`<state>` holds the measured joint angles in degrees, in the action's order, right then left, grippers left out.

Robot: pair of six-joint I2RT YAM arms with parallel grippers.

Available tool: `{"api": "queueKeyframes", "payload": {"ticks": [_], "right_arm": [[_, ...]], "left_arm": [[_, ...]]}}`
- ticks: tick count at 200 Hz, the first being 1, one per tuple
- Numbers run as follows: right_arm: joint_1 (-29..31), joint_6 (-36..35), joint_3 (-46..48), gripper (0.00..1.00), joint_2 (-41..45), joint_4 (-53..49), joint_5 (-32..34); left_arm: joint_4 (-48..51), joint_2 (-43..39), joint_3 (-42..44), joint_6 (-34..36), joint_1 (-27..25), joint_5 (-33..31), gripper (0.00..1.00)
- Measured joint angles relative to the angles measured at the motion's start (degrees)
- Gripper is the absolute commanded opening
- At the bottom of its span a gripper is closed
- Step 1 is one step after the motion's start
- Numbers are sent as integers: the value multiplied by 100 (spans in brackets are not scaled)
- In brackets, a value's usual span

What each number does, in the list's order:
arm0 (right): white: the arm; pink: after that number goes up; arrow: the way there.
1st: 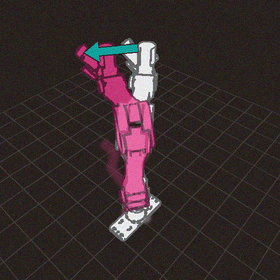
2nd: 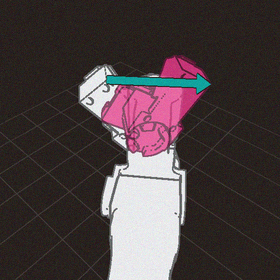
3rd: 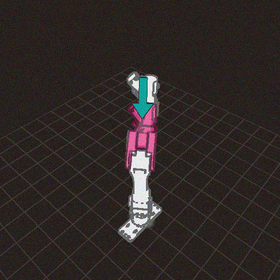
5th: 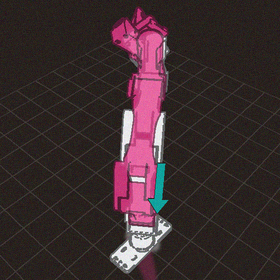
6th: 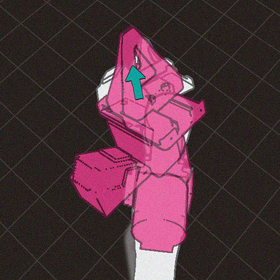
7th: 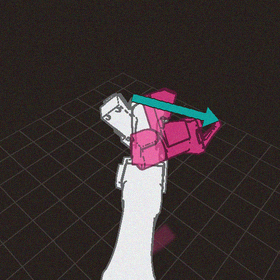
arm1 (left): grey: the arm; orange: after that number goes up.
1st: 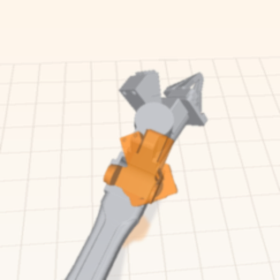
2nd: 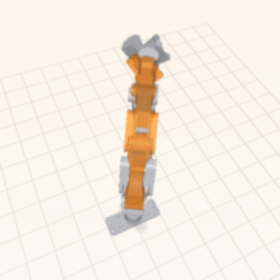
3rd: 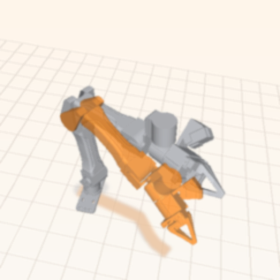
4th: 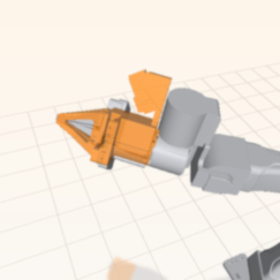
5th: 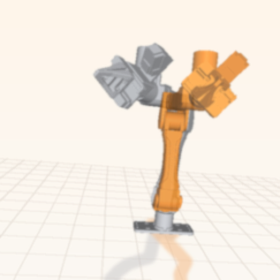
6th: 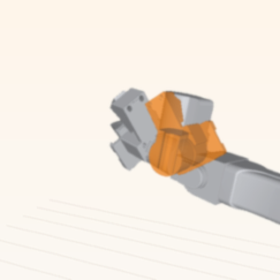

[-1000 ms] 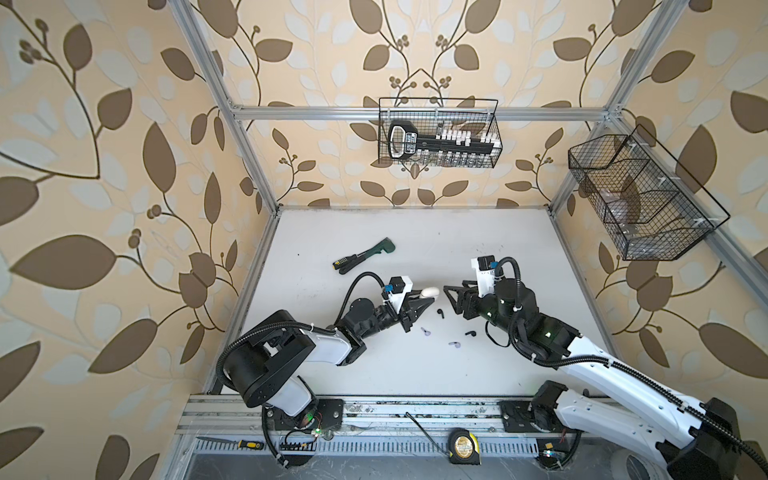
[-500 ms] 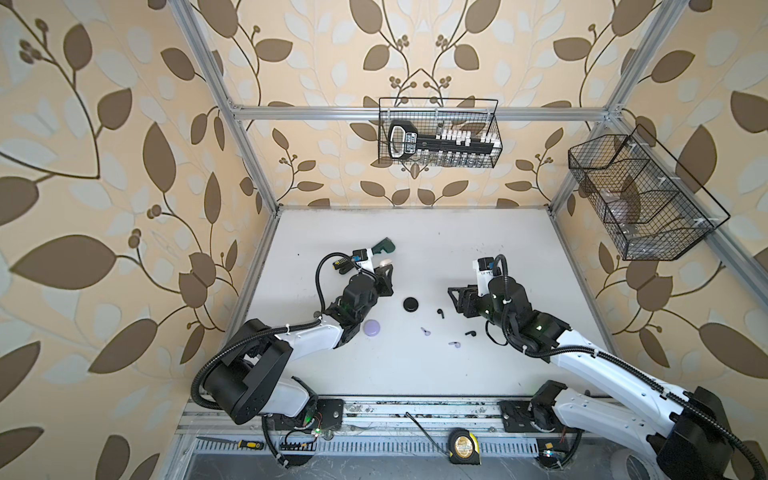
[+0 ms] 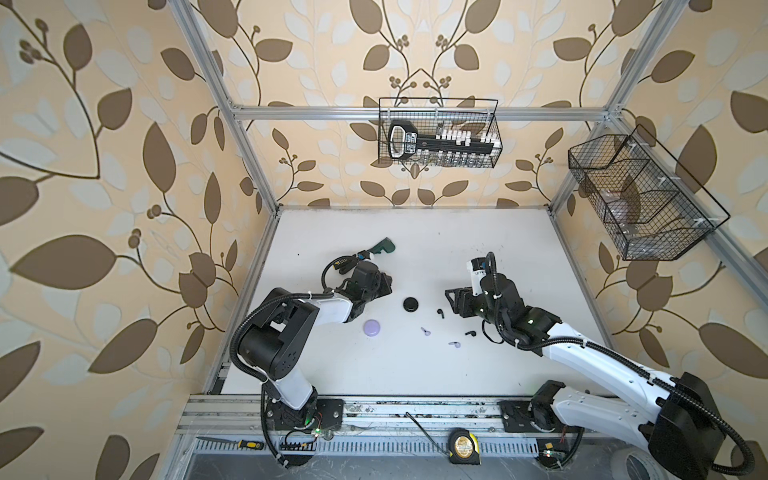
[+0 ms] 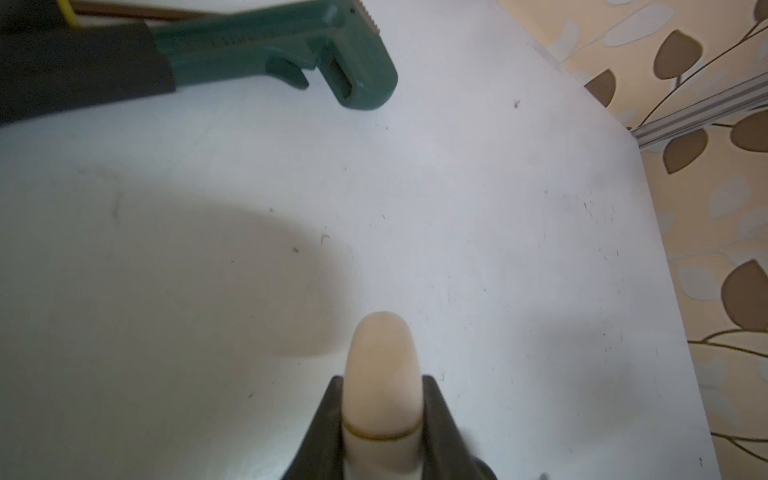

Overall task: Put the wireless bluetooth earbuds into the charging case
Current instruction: 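Set the closed cream case down with the left gripper while the right draws back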

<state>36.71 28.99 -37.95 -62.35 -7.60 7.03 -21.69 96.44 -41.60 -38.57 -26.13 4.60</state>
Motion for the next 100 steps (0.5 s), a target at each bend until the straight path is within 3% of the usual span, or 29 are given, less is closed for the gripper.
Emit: {"api": "queueKeyframes", "payload": {"ticks": [46,100], "right_arm": [[0,13,-85,66,-199,-39,-98],[0,15,-153,65,-343,-76,-166]], "left_arm": [[588,481,-710,-26,31,490,0],[966,531,-774,-160,31,619,0]]}}
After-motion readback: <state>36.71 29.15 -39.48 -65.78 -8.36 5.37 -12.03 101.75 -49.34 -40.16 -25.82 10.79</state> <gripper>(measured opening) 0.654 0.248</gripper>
